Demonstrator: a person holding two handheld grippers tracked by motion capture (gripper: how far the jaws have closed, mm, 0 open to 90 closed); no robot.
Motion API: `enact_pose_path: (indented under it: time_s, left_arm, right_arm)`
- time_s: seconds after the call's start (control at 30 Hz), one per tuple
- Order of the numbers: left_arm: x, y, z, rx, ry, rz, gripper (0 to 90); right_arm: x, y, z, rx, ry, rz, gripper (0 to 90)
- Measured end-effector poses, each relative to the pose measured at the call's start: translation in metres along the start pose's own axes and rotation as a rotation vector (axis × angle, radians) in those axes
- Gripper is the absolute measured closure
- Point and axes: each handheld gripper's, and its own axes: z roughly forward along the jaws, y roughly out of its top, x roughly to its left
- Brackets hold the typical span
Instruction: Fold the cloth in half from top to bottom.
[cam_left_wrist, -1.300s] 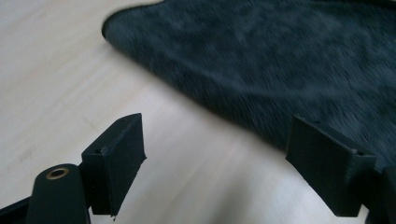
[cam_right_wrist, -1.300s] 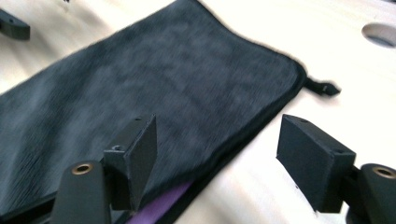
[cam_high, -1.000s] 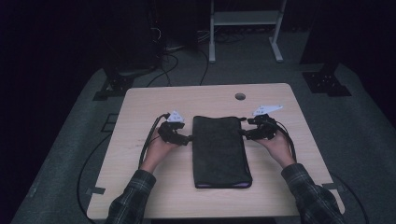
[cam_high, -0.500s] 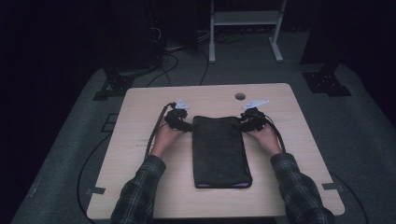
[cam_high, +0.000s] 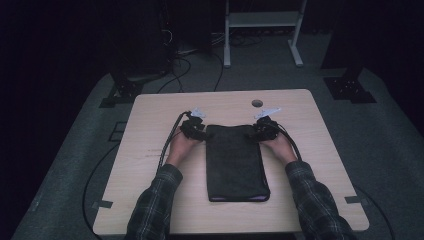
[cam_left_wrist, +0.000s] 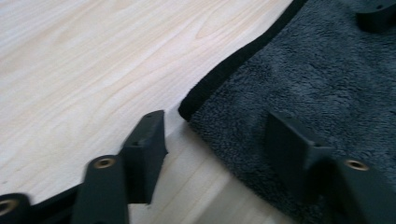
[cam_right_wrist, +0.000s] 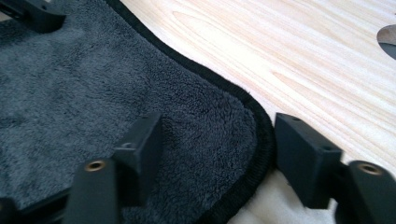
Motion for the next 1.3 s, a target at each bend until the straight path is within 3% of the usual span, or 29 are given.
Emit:
enact_pose_path:
  time_s: [0.2,0.27,0.33,0.47,0.63,0.83,1.1,1.3]
  left_arm:
    - [-0.005,0.003,0.0,0.012,-0.065,0.027,70.9]
    - [-0.007,0.004,-0.001,0.015,-0.064,0.027,77.8]
    - [-0.009,0.005,-0.002,0.015,-0.053,0.024,81.2]
    - [-0.012,0.01,-0.009,-0.009,-0.044,0.045,83.4]
    - [-0.016,0.017,-0.026,-0.077,-0.072,0.047,83.8]
    - [-0.026,0.019,-0.048,-0.124,-0.101,0.088,83.8]
    - [-0.043,0.009,-0.07,-0.154,-0.146,0.127,83.9]
    - [-0.058,-0.004,-0.081,-0.167,-0.169,0.137,84.1]
  right_arm:
    - [0.003,0.002,-0.002,0.012,0.034,-0.001,59.4]
    - [0.003,0.002,-0.003,0.011,0.059,0.009,69.1]
    - [0.003,0.002,-0.003,0.014,0.071,0.017,72.4]
    - [0.004,0.004,-0.006,0.02,0.078,0.014,74.6]
    - [0.003,0.008,-0.019,-0.017,0.098,0.019,74.6]
    - [0.006,0.01,-0.038,-0.046,0.132,0.019,74.5]
    - [0.021,-0.002,-0.065,-0.115,0.174,0.002,74.4]
    - [0.036,-0.011,-0.078,-0.117,0.196,-0.031,74.4]
